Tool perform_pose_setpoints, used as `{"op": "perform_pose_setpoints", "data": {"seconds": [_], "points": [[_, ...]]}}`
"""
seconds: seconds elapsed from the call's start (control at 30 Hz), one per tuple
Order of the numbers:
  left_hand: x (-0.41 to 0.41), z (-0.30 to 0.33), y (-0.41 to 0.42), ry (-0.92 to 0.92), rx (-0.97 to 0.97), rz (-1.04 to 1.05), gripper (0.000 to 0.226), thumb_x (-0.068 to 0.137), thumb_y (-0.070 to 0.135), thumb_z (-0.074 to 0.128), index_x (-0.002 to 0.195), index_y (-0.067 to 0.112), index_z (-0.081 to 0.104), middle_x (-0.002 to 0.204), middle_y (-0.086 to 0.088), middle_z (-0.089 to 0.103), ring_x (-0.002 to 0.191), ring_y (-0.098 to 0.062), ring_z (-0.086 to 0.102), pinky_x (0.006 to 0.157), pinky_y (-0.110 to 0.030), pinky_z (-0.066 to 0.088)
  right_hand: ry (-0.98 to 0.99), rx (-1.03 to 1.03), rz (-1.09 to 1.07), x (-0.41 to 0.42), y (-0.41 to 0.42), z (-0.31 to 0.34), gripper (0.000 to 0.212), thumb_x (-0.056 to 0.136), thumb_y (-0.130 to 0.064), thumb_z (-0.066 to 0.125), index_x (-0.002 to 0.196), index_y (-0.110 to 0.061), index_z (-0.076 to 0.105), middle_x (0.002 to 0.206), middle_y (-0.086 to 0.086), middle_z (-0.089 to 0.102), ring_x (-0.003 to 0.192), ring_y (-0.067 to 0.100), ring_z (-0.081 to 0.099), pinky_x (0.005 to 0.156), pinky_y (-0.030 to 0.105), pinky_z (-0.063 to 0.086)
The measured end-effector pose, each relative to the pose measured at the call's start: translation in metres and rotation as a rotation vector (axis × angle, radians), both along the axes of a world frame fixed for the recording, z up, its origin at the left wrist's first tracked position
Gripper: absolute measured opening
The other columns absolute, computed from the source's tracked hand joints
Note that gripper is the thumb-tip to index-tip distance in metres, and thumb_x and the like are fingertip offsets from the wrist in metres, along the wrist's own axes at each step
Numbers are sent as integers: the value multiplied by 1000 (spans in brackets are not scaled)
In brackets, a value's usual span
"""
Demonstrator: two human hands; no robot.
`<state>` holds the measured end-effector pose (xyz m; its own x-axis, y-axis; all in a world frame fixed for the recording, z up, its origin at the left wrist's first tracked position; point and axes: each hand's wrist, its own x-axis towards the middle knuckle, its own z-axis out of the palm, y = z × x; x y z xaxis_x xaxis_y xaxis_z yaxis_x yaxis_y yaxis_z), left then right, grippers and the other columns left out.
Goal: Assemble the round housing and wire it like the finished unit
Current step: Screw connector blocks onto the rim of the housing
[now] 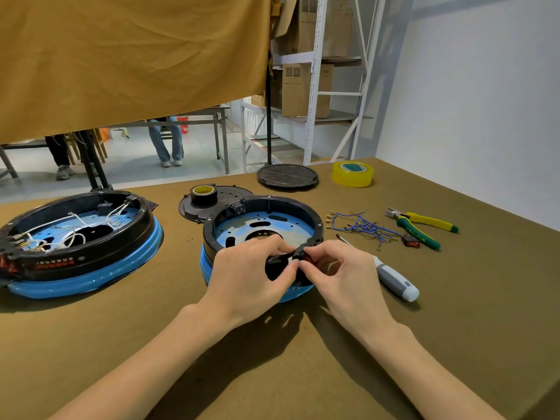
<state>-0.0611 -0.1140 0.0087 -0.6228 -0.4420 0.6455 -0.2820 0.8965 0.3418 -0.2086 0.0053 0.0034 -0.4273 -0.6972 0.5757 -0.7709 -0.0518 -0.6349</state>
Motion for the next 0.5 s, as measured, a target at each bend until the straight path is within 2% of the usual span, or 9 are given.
{"op": "perform_pose_setpoints", "data": {"seconds": [0.17, 0.3, 0.4, 0.5], "points": [[-6, 2, 0, -67, -39, 74, 57, 90, 75, 36, 113, 40, 76, 89, 22, 75, 73, 8, 56, 60, -8, 37, 55, 20, 38, 0, 3, 1, 29, 88, -17, 78, 117, -23, 77, 99, -13, 71, 91, 2, 65, 80, 23, 58], [-6, 4, 0, -35, -36, 75, 49, 92, 73, 40, 110, 45, 75, 88, 23, 76, 71, 11, 56, 56, -6, 32, 9, 22, 66, -2, 3, 2, 31, 86, -12, 79, 115, -23, 78, 97, -13, 70, 91, 4, 66, 78, 18, 56], [-8, 2, -1, 2, -35, 63, 41, 94, 68, 45, 111, 45, 74, 89, 22, 77, 74, 9, 61, 56, -9, 41, -46, 0, 72, 1, 2, 2, 31, 86, -11, 80, 113, -26, 77, 97, -14, 70, 92, 1, 65, 76, 14, 54], [-9, -1, -2, 21, -53, 74, 36, 95, 63, 49, 110, 44, 75, 88, 20, 77, 77, 3, 67, 56, -20, 53, -48, -16, 52, 5, 1, 1, 29, 87, -11, 79, 113, -24, 79, 96, -10, 70, 89, 5, 65, 77, 20, 55]]}}
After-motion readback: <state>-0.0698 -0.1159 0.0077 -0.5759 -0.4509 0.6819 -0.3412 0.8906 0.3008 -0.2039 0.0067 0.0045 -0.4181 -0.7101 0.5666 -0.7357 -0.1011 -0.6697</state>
